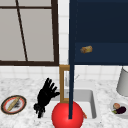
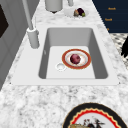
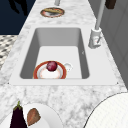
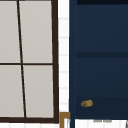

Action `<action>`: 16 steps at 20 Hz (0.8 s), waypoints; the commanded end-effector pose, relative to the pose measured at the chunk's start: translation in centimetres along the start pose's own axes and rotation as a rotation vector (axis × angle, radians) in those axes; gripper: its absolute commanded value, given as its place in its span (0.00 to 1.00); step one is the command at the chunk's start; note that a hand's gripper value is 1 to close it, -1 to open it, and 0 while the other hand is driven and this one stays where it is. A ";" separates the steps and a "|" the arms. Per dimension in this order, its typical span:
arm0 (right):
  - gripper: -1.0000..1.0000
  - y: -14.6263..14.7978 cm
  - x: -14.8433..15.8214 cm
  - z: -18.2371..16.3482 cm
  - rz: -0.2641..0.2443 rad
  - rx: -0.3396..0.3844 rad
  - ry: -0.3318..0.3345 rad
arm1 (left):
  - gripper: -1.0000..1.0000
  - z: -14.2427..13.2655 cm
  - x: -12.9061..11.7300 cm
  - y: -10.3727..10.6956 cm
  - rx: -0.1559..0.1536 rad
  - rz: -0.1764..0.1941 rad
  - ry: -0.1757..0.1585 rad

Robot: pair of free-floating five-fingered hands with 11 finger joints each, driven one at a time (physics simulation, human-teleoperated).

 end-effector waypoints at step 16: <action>0.00 0.1 -4.0 3.1 -0.109 0.174 -0.138 | 0.50 0.0 0.0 0.0 0.000 0.000 0.000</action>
